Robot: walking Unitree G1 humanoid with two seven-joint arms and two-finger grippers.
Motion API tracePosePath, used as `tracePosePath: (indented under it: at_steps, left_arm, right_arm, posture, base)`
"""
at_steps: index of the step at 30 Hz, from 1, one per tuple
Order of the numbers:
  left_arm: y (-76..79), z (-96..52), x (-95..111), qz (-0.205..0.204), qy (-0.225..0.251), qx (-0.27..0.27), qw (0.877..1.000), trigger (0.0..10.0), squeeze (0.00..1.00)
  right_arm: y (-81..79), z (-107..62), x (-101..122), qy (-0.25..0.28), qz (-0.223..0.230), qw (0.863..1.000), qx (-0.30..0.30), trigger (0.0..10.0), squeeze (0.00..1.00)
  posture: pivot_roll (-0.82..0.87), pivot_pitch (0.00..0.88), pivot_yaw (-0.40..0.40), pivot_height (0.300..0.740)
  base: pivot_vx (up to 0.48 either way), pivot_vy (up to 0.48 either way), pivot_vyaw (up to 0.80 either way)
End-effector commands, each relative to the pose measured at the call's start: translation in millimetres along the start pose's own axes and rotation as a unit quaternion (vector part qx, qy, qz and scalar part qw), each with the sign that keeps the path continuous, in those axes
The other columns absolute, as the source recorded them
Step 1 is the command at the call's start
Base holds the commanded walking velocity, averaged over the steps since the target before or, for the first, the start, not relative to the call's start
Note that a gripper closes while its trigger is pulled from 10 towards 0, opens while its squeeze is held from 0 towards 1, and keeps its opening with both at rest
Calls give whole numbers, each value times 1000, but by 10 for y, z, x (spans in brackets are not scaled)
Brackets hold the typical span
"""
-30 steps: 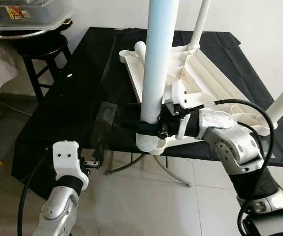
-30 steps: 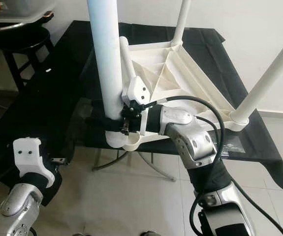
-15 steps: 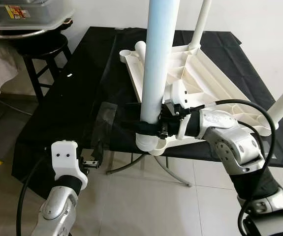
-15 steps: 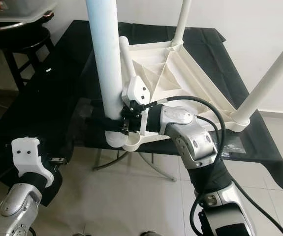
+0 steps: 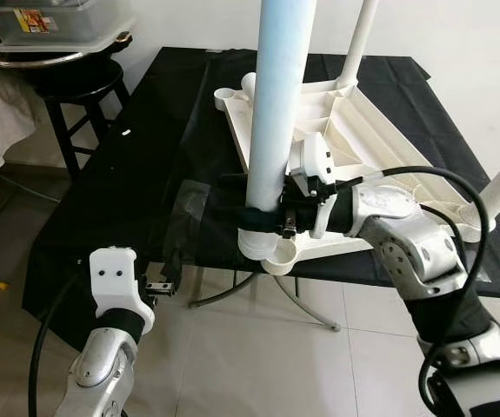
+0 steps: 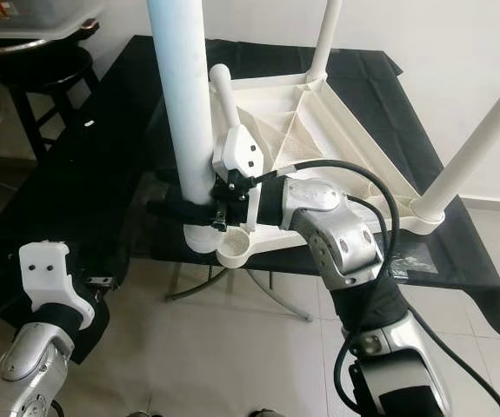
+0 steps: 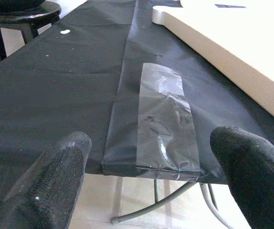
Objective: Building children table
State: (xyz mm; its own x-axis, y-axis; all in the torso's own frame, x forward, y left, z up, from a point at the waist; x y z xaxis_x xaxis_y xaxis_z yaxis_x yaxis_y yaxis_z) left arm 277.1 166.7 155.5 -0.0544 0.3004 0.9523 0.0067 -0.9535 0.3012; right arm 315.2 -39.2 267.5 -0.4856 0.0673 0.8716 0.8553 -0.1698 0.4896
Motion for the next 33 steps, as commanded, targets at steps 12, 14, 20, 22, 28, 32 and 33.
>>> tracePosePath:
  at_steps: [12,14,20,22,28,32,33]
  left_arm:
    - [-47,-8,-10,3,0,11,1000,10000,0]
    - [-49,-7,-6,4,1,11,1000,10000,0]
    - [-83,37,67,12,9,14,1000,10000,0]
    - [-85,39,91,16,11,14,1000,10000,0]
    - [-74,-25,145,17,10,6,1000,10000,0]
    - [-63,-114,175,18,8,6,1000,10000,0]
    - [-63,-153,187,19,6,8,1000,10000,0]
  right_arm:
    - [30,11,77,8,-22,1000,8,10000,0]
    - [34,15,76,9,-23,1000,9,10000,0]
    - [285,84,54,-4,-59,998,11,10000,0]
    - [328,101,66,-5,-68,997,21,10000,0]
    - [281,138,177,10,-73,991,111,10000,0]
    - [297,143,264,11,-80,982,171,10000,0]
    - [299,111,283,9,-73,977,201,10000,0]
  posture:
    - [-61,155,-27,740]
    - [-61,156,-27,740]
    - [-42,184,-4,740]
    - [-24,198,-1,740]
    - [4,252,3,740]
    - [27,308,8,740]
    - [34,327,8,740]
  base:
    - [0,0,0]
    - [0,0,0]
    - [0,0,0]
    - [0,0,0]
    - [0,0,0]
    - [0,0,0]
    - [0,0,0]
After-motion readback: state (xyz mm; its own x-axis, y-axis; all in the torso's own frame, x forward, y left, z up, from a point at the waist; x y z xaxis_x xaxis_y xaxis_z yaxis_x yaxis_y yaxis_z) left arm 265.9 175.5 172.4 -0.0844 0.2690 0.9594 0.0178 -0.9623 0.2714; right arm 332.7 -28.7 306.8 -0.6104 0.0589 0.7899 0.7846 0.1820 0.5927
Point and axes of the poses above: a point about 5 cm out from each wrist's last joint towards the gripper, its own z axis pointing out of the wrist towards the gripper, its own x axis along the axis of the wrist's last joint, y = z × x, the point moved 5 cm from there along z, pointing out of the wrist towards the gripper, and after that the axes turned 13 degrees about -z, right-handed, at the moved point
